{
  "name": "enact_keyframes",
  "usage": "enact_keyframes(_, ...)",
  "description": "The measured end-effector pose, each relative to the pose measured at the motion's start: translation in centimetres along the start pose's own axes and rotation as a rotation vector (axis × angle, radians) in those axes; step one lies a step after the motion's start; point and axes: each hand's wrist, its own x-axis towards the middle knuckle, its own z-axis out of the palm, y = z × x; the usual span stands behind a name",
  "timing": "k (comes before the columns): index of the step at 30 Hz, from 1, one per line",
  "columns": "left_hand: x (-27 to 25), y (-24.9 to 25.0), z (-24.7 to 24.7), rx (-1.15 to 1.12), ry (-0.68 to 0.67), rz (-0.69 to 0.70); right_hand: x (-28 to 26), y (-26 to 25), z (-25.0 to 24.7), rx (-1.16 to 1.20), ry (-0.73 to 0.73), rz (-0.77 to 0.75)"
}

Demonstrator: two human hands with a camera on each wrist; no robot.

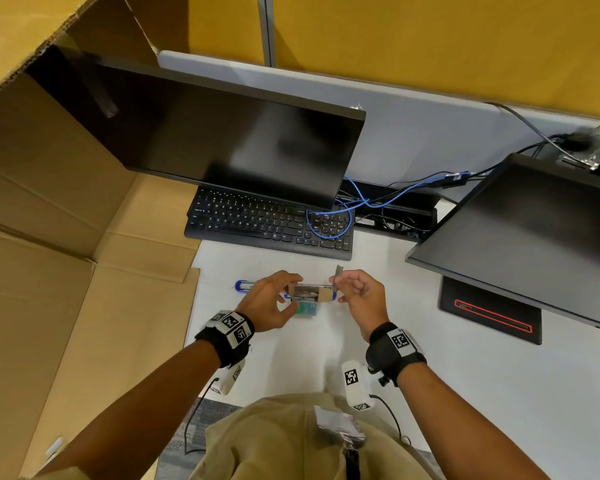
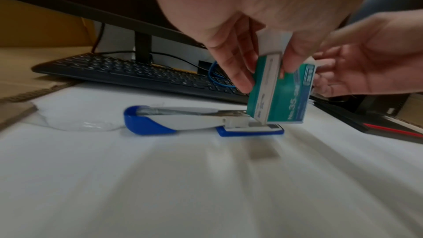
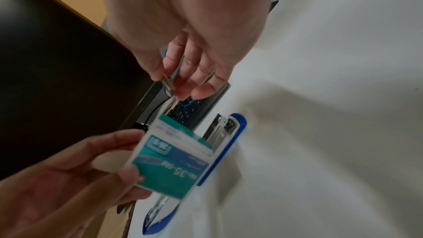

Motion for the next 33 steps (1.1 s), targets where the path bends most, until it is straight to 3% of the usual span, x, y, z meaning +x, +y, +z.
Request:
enact_keyframes(4, 0.2, -0.2, -1.7, 0.038, 0.102, -0.026, 0.3, 0.0, 0.5, 0.018, -0.010, 0.035)
enact_keyframes(12, 3.1, 0.0, -3.2, -0.323, 0.310, -0.224, 0.2, 1.5, 0.8, -0.073, -0.081, 0.053)
enact_keyframes(16, 4.4, -1.4, -2.3, -0.321, 0.344, -0.267, 0.1, 2.9, 0.4, -0.133, -0.102, 0.081)
enact_keyframes(23, 4.6, -3.7, -1.6, -0.144, 0.202, -0.280, 0.2, 4.3, -0.4, -0.244, -0.082, 0.045)
enact_keyframes(33, 5.4, -2.3, -1.7, 0.193, 0.039, -0.131, 1.0, 5.2, 0.1, -0.330, -0.125, 0.033)
